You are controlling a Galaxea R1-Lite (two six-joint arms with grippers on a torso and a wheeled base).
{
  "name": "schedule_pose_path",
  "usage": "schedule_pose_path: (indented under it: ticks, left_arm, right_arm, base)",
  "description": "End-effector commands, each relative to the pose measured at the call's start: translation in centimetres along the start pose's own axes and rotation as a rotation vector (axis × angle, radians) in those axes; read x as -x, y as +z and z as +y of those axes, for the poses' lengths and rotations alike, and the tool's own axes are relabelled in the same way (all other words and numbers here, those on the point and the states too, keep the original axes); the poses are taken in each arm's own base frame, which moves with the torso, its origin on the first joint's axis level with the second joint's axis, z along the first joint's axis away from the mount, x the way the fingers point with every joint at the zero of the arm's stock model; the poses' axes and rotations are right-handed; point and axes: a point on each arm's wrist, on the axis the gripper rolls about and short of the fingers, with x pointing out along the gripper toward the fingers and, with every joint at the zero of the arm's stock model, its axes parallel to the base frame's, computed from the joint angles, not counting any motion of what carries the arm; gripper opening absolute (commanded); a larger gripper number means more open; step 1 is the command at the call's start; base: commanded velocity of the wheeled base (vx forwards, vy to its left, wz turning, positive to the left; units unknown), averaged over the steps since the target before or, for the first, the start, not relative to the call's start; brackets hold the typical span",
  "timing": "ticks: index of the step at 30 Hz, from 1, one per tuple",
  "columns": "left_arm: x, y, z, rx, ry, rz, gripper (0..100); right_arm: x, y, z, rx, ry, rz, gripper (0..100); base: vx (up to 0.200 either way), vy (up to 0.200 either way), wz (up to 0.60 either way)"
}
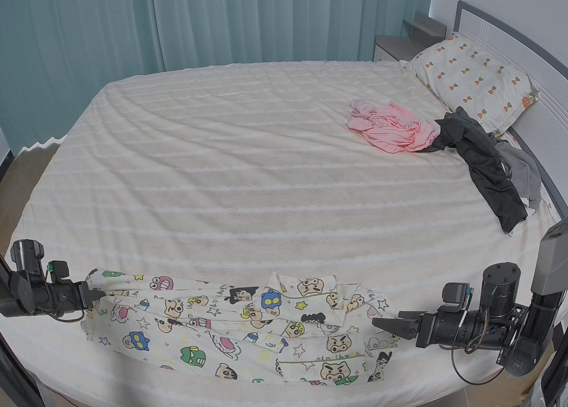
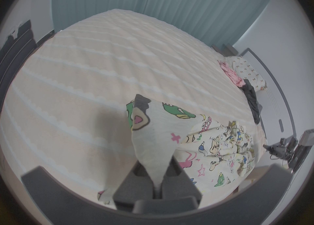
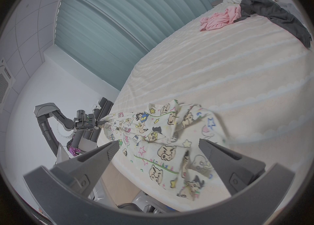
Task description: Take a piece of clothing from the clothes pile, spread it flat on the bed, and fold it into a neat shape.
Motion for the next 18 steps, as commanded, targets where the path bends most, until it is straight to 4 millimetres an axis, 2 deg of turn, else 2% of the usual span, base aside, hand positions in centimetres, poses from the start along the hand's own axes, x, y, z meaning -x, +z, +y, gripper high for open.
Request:
schedule_pose_path:
  ticks: [1, 5, 7, 8, 10, 11, 14, 18]
  left_arm:
    - [2.6, 2.8, 2.3, 0.033, 0.040, -0.084, 0]
    - [4.5, 3.9, 4.3, 0.054, 0.057, -0.096, 0]
    - [4.5, 3.9, 4.4, 0.054, 0.057, -0.095, 0]
    - [6.0, 4.7, 6.1, 0.079, 0.090, -0.101, 0]
    - [6.5, 5.1, 6.9, 0.089, 0.102, -0.110, 0]
    - [7.6, 5.6, 7.9, 0.111, 0.117, -0.124, 0]
    - [9.1, 6.7, 9.2, 0.139, 0.146, -0.148, 0]
    - [10.1, 7.5, 9.6, 0.164, 0.155, -0.145, 0]
  right_arm:
    - [0.0, 0.2, 0.1, 0.006, 0.008, -0.015, 100]
    - [0.0, 0.1, 0.1, 0.005, 0.007, -0.013, 100]
    - [0.0, 0.1, 0.1, 0.005, 0.007, -0.013, 100]
    - [0.0, 0.1, 0.1, 0.005, 0.007, -0.013, 100]
    - [0.0, 0.1, 0.1, 0.005, 0.007, -0.013, 100]
    - [0.0, 0.1, 0.1, 0.005, 0.007, -0.013, 100]
    - [0.0, 0.1, 0.1, 0.005, 0.007, -0.013, 100]
    - [0.0, 0.1, 0.1, 0.005, 0.007, -0.013, 100]
  base:
    - [0.000, 0.000, 0.00]
    - [0.000, 0.000, 0.00]
    - [0.000, 0.000, 0.00]
    - [0.000, 0.000, 0.00]
    - [0.000, 0.000, 0.00]
    - [0.000, 0.000, 0.00]
    - [0.000, 0.000, 0.00]
    - [0.000, 0.000, 0.00]
